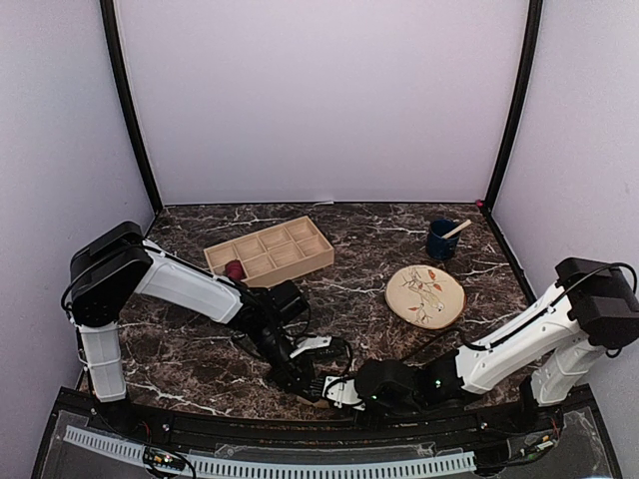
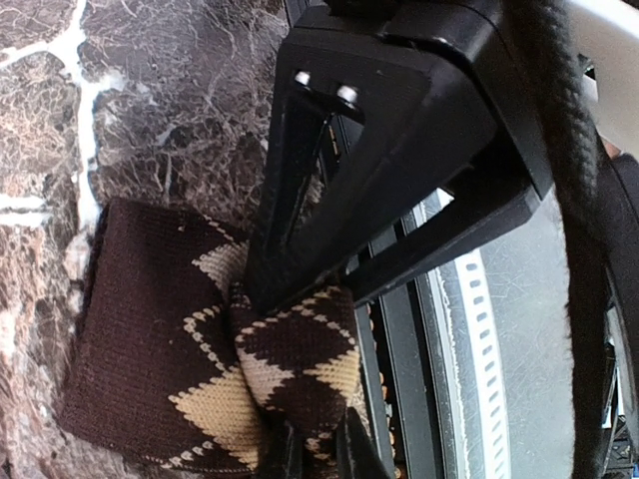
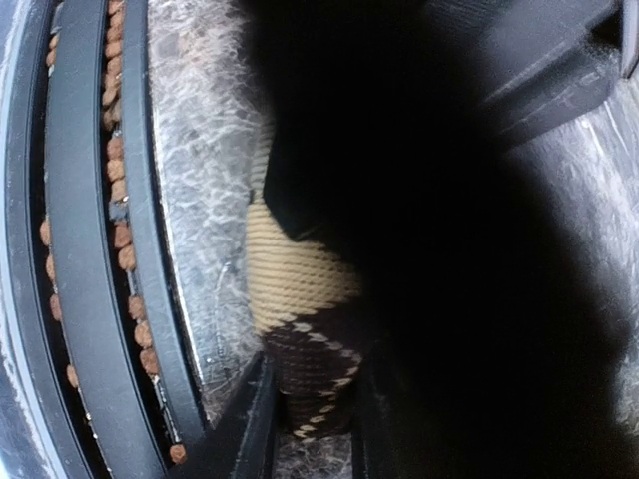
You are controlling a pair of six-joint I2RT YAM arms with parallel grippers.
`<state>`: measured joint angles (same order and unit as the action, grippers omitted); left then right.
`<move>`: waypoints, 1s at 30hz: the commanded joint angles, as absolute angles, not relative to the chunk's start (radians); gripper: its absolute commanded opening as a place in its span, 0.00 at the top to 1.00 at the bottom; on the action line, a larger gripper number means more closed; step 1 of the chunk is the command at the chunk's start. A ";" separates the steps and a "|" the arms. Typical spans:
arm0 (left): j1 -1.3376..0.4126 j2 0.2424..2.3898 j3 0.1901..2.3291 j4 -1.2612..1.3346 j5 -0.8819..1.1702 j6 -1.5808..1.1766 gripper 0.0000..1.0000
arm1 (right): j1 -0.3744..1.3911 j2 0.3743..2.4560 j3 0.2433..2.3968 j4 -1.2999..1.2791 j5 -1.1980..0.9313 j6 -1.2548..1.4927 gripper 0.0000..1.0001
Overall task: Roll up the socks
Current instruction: Roll the sock at the corner of the board.
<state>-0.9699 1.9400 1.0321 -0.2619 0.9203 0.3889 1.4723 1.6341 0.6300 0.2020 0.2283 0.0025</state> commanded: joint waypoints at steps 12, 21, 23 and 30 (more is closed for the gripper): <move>-0.934 1.919 1.010 -0.190 0.833 0.263 0.69 | 1.431 1.644 0.636 0.192 0.175 0.042 1.00; -0.918 1.846 0.959 -0.118 0.826 0.205 0.60 | 1.402 1.617 0.607 0.190 0.168 0.090 1.00; -0.915 1.830 0.941 -0.101 0.817 0.193 0.59 | 1.397 1.612 0.601 0.192 0.164 0.103 1.00; -0.895 1.770 0.894 -0.024 0.794 0.135 0.58 | 1.383 1.601 0.577 0.200 0.146 0.141 1.00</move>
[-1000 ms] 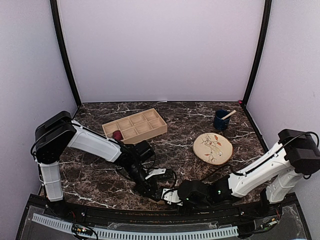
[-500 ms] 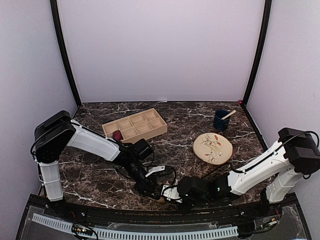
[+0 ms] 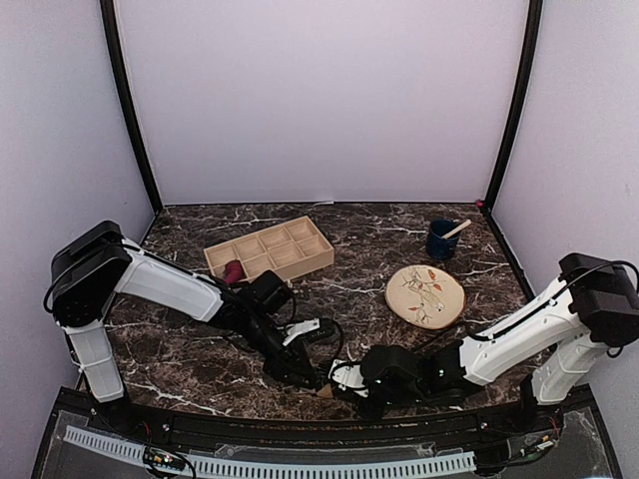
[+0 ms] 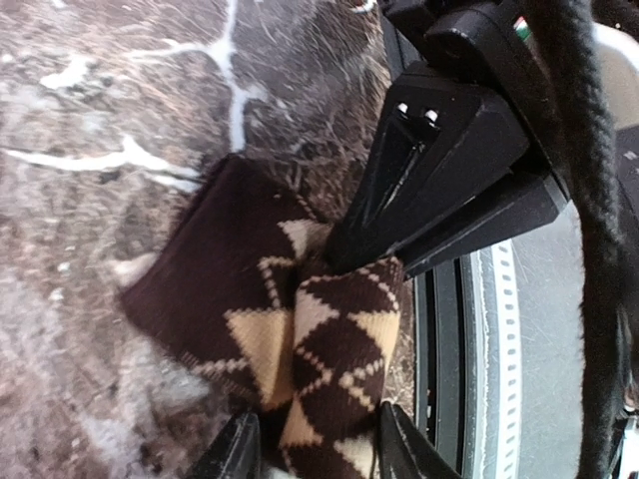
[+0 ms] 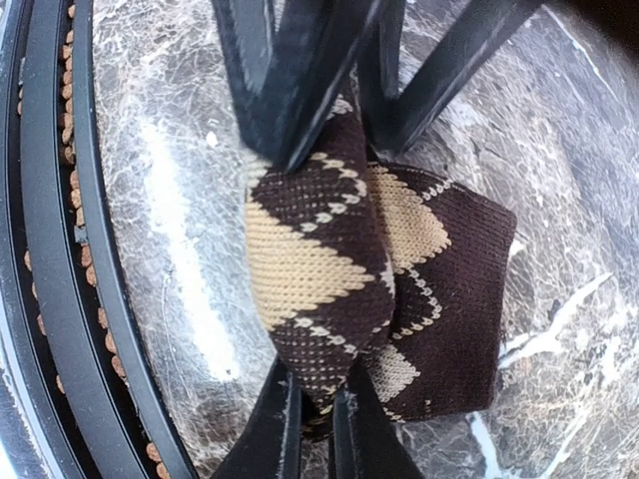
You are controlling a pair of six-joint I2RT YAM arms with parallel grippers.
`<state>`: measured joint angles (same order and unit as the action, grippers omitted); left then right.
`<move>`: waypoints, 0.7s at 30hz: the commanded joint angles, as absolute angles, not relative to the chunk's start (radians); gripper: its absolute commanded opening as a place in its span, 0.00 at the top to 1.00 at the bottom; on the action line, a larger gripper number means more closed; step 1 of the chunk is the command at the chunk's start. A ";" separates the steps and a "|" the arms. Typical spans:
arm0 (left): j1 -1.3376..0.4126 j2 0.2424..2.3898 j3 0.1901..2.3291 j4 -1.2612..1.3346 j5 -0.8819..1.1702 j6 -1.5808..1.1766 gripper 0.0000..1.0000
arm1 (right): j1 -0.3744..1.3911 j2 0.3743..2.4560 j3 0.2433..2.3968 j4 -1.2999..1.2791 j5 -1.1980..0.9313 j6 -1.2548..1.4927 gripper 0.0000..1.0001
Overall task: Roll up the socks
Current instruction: Roll the sock at the corner of the board.
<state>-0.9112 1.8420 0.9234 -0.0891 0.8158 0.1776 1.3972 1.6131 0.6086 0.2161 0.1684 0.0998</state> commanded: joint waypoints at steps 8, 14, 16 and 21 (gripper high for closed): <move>-0.890 1.651 0.804 0.129 0.665 0.088 0.58 | 1.354 1.601 0.564 0.211 0.085 0.184 1.00; -0.894 1.539 0.651 0.341 0.557 0.050 0.58 | 1.318 1.558 0.562 0.213 0.015 0.215 1.00; -0.907 1.512 0.605 0.408 0.503 0.048 0.59 | 1.304 1.553 0.559 0.215 -0.010 0.225 1.00; -0.983 1.472 0.507 0.553 0.366 0.074 0.58 | 1.266 1.559 0.558 0.219 -0.090 0.247 1.00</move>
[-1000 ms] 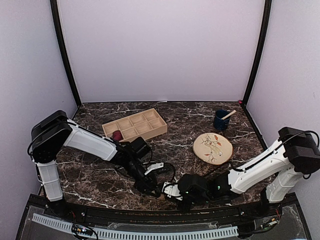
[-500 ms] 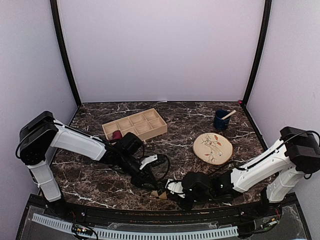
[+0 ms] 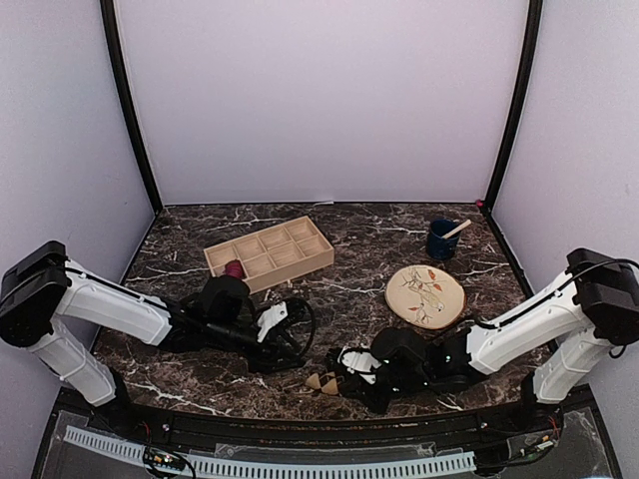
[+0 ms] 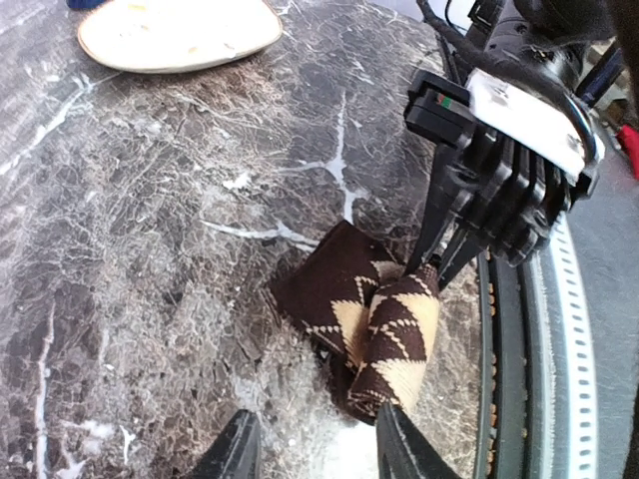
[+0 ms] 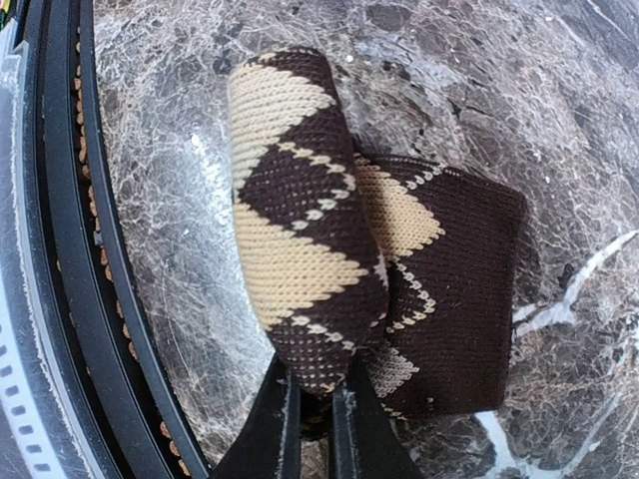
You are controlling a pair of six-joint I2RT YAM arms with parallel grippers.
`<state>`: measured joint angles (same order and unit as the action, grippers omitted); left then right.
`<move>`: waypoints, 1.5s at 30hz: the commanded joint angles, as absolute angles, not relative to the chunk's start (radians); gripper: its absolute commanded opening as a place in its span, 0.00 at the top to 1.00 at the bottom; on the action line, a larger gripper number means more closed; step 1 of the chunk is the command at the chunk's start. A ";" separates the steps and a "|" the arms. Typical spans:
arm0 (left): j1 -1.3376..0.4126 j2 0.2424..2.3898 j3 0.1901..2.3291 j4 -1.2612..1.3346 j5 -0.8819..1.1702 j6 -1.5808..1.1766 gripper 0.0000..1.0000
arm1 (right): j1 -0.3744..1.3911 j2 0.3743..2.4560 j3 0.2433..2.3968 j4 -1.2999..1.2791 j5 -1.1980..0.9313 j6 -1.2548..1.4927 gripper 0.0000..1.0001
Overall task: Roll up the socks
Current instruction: Roll the sock at the corner of the board, then pick up the sock from the corner of the board.
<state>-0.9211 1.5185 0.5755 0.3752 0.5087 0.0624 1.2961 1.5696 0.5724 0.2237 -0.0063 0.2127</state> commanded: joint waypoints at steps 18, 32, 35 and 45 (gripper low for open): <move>-1.244 1.601 0.496 0.727 0.005 0.341 0.54 | 1.136 1.613 0.570 0.224 -0.411 0.296 1.00; -1.315 1.635 0.516 0.737 -0.030 0.539 0.54 | 1.074 1.646 0.576 0.229 -0.567 0.312 1.00; -1.323 1.630 0.521 0.711 -0.016 0.563 0.55 | 1.064 1.646 0.576 0.224 -0.585 0.312 1.00; -1.349 1.647 0.546 0.641 0.005 0.630 0.57 | 1.045 1.656 0.589 0.211 -0.632 0.313 1.00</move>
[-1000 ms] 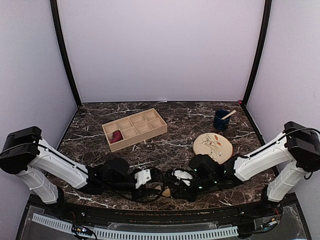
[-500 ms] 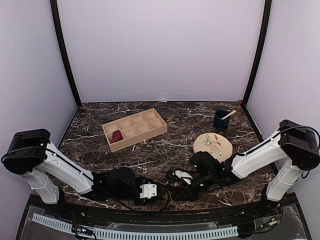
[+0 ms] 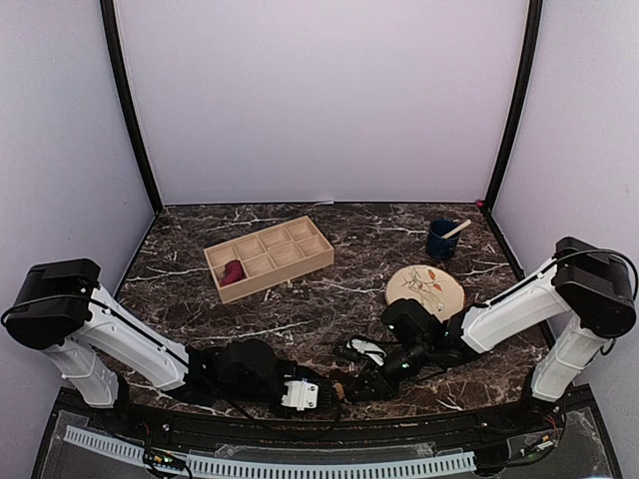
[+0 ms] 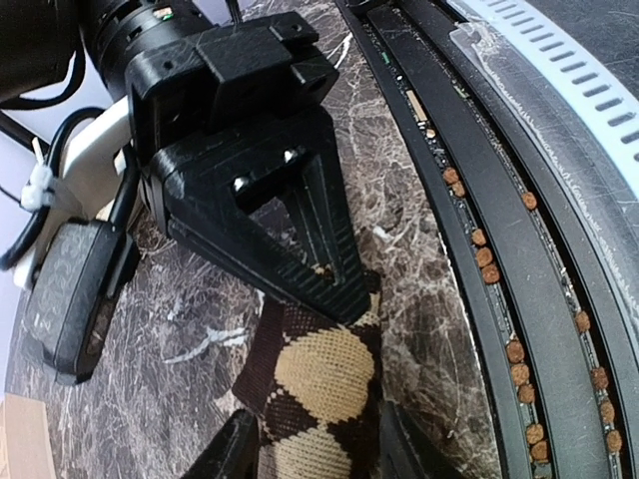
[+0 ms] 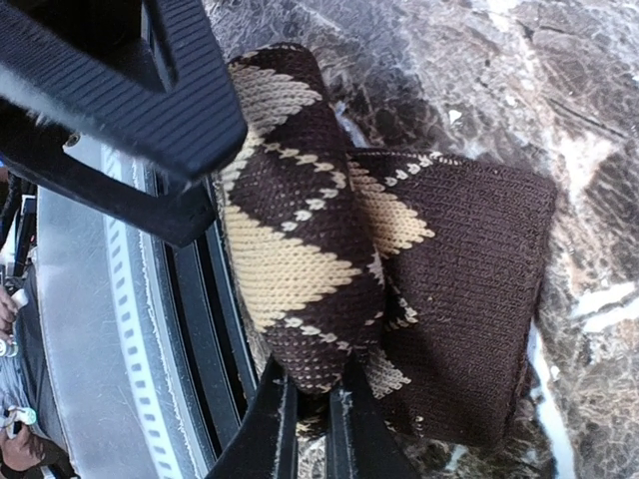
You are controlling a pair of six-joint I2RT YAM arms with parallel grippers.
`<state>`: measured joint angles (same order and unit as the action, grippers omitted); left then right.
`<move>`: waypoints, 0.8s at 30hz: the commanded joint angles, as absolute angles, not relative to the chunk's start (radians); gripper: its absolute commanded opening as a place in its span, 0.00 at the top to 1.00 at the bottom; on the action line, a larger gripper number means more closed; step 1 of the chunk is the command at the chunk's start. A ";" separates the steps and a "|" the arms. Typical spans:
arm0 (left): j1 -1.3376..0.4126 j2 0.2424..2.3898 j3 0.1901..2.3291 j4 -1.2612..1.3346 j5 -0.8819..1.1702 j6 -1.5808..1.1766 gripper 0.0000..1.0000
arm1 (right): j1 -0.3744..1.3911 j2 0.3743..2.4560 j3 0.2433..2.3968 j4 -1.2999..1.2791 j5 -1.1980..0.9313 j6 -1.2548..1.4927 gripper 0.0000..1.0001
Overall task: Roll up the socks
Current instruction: Pick up the sock from the corner of the board.
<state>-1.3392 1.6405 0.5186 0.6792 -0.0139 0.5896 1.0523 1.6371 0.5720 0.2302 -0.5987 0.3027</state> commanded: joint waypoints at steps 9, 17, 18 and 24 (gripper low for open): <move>-1.356 1.707 0.576 0.641 -0.025 0.685 0.57 | 1.039 1.669 0.603 0.193 -0.664 0.312 1.00; -1.356 1.736 0.585 0.647 -0.052 0.733 0.57 | 1.028 1.683 0.608 0.182 -0.715 0.310 1.00; -1.356 1.739 0.588 0.645 -0.052 0.738 0.57 | 1.024 1.687 0.608 0.180 -0.725 0.310 1.00; -1.355 1.769 0.609 0.619 -0.040 0.762 0.57 | 1.004 1.706 0.616 0.173 -0.777 0.307 1.00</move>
